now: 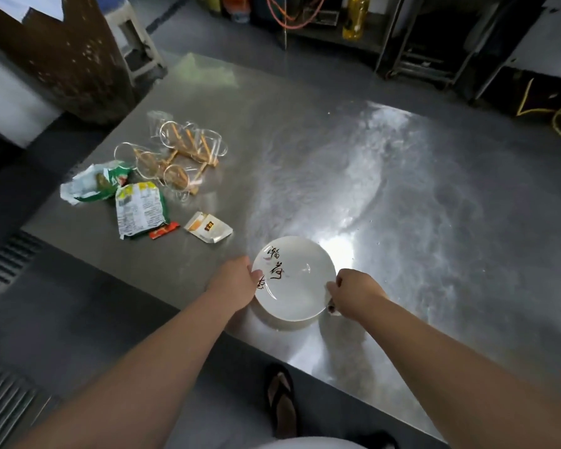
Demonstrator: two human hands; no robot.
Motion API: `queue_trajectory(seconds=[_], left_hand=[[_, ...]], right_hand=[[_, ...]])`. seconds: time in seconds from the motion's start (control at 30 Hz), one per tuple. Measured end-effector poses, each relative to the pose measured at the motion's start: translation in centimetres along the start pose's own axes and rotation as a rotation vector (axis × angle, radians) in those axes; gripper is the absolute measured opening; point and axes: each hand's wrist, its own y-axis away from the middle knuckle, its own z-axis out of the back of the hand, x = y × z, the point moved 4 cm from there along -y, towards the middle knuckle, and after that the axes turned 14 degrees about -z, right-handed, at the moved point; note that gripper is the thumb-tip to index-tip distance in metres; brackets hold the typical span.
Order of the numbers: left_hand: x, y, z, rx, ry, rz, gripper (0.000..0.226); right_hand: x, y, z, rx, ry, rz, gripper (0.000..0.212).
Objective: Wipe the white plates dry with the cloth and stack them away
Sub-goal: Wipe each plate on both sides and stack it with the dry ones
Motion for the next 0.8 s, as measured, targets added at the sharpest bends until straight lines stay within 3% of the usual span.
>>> queue_trajectory(seconds=[0.2, 0.3, 0.5, 0.8], left_hand=[[-2.4, 0.1, 1.8, -0.153, 0.132, -0.102, 0.033], [-5.9, 0.5, 2.2, -0.182, 0.069, -0.184, 0.035], [-13.9, 1.7, -2.4, -0.117, 0.064, -0.313, 0.035], [-21.6, 4.8, -12.6, 0.004, -0.066, -0.420, 0.036]], right_hand=[[-2.3, 1.5, 1.1, -0.022, -0.264, -0.024, 0.027], [-5.5, 2.6, 2.8, -0.060, -0.359, -0.059, 0.026], [-15.3, 4.5, 5.0, -0.133, -0.342, -0.164, 0.028], [-27.5, 5.5, 2.6, -0.073, -0.299, -0.312, 0.026]])
